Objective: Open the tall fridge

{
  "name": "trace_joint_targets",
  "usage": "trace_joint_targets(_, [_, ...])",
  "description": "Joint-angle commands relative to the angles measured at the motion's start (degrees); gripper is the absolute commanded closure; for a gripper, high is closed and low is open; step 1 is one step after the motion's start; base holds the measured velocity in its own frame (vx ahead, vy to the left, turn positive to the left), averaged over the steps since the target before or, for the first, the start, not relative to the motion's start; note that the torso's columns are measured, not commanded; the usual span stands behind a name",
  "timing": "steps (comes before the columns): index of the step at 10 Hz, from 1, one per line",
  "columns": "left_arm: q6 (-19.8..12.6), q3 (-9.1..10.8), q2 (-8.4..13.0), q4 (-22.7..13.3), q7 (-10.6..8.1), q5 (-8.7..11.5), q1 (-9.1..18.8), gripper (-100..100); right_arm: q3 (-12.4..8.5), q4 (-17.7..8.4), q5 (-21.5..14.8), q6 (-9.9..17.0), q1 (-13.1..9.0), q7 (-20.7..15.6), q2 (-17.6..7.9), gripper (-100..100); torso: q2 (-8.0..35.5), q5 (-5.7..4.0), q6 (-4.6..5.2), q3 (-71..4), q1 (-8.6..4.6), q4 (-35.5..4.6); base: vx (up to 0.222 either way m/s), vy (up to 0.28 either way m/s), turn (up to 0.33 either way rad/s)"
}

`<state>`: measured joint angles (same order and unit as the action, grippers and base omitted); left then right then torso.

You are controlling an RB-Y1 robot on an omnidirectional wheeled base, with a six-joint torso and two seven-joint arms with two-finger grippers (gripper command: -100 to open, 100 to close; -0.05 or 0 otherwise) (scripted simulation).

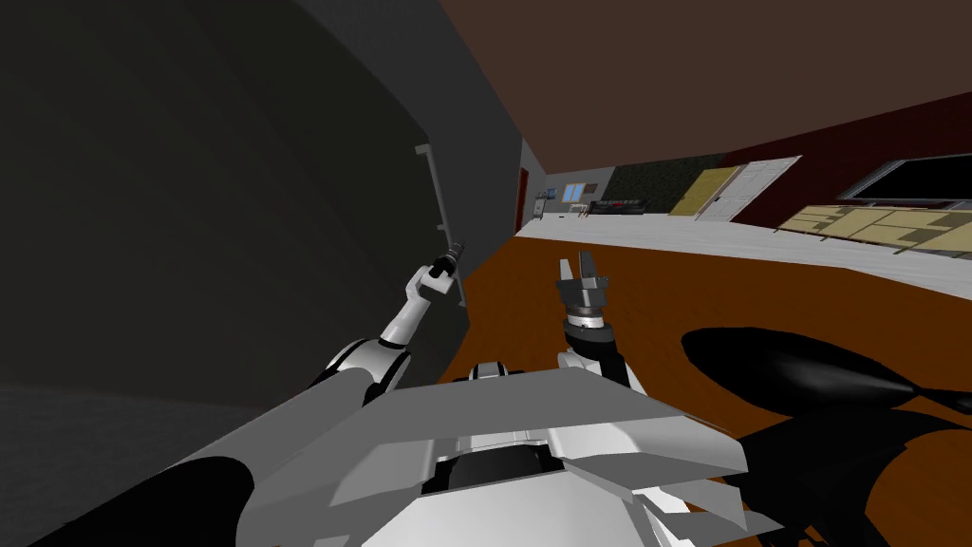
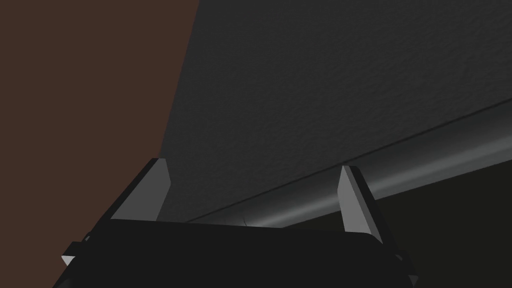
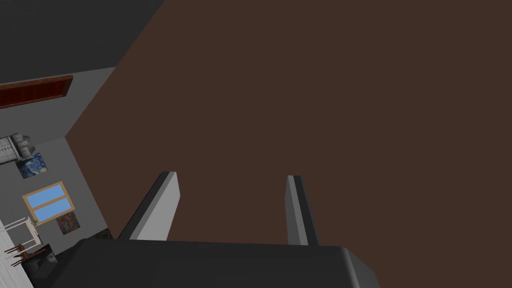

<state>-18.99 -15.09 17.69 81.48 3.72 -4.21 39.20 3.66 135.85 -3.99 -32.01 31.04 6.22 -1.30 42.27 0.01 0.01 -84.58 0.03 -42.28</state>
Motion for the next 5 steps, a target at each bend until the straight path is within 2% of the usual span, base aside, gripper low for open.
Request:
trace_joint_targets(1, [-3.20,-0.86,1.11,-3.12,-0.34,0.24,4.12,-100,0.00,0.00,0.00,0.00,0.00,0.00,0.00,0,0.01,0.00,-0.03,0.01,-0.02,0.00,-0.003,0.039,-0.082])
trace_joint_targets(2, [-4.91,-1.38,1.74,-5.04,-0.51,0.28,5.90,-100,0.00,0.00,0.00,0.00,0.00,0.00,0.00,0,0.03,-0.01,0.00,0.02,-0.04,-0.01,-0.010,0.054,-0.111])
trace_joint_targets(3, [-5.20,-1.38,1.74,-5.04,-0.51,0.28,6.81,-100,0.00,0.00,0.00,0.00,0.00,0.00,0.00,0,0.04,0.00,-0.01,0.03,0.00,-0.01,-0.006,0.041,-0.031])
trace_joint_targets(5, [-8.60,-2.34,3.07,-8.53,-0.83,0.35,10.88,-100,0.00,0.00,0.00,0.00,0.00,0.00,0.00,0,0.00,-0.02,0.00,0.00,-0.06,0.00,-0.003,0.042,-0.077])
